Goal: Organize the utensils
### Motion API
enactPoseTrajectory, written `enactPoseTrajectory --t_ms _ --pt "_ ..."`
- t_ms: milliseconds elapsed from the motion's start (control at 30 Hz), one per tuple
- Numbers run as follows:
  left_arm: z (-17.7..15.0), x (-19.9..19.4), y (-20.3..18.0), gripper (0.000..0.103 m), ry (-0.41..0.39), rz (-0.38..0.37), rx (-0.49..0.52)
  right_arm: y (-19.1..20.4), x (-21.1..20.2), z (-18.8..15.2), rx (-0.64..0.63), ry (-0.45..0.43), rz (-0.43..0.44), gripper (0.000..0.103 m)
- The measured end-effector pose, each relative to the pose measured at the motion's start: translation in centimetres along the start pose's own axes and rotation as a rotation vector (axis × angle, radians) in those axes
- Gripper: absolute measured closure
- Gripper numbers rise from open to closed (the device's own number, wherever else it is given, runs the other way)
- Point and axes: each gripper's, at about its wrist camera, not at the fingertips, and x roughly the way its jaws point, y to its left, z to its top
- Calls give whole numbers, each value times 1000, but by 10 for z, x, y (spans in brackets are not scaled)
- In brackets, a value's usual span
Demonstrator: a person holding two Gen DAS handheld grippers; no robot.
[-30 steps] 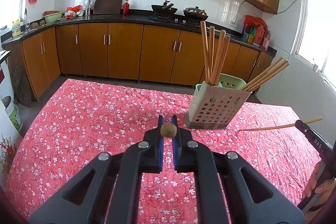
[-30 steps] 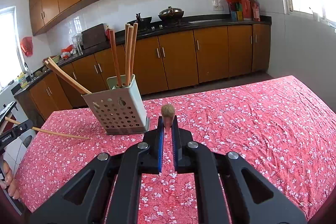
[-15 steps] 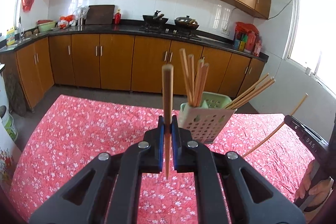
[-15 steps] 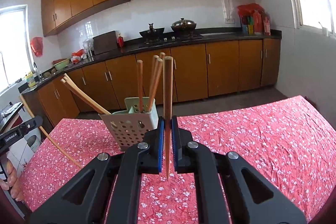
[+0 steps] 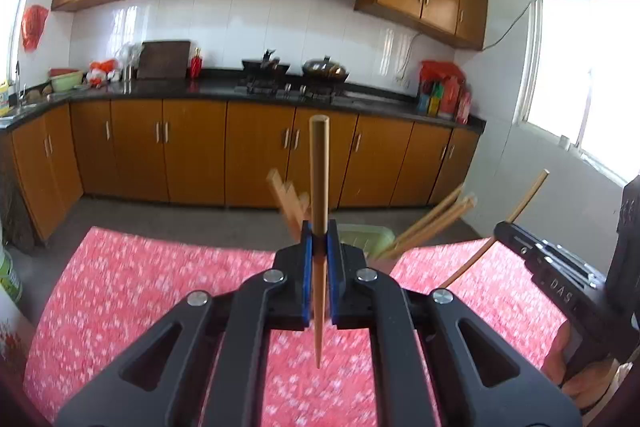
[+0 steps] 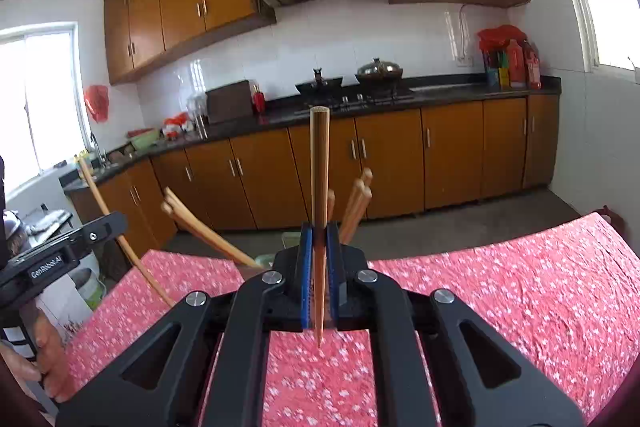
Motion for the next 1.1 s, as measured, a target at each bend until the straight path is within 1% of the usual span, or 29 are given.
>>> enactPoseTrajectory --t_ms 133,233,333,433,500,600,800,867,900,967,1033,1100 --pt "31 -4 -12 95 -75 -13 1 6 -3 30 10 -72 20 95" --pt "55 -3 -20 95 -135 -20 -8 9 0 47 19 -115 25 95" --pt "74 3 -23 95 -183 -9 -24 10 7 57 28 -140 24 95" --pt "83 13 -22 95 -215 12 -39 11 19 59 21 -149 11 95" --pt "82 23 -18 95 -217 18 -53 11 31 55 14 -131 8 95" --pt "75 42 -10 95 -194 14 -73 9 44 46 9 -95 1 95" --pt "57 77 2 95 -106 2 -93 8 61 35 1 -32 -17 95" --pt "52 80 3 91 -100 3 -86 7 61 33 9 -25 -23 94" --pt "52 79 4 84 -100 5 -85 6 61 33 13 -22 -22 93" --pt "51 77 7 74 -111 6 -91 5 57 34 20 -27 -27 88" --pt "51 72 9 72 -127 5 -98 4 50 35 22 -42 -33 80" --pt "50 64 10 69 -138 10 -99 1 42 36 24 -57 -37 78"
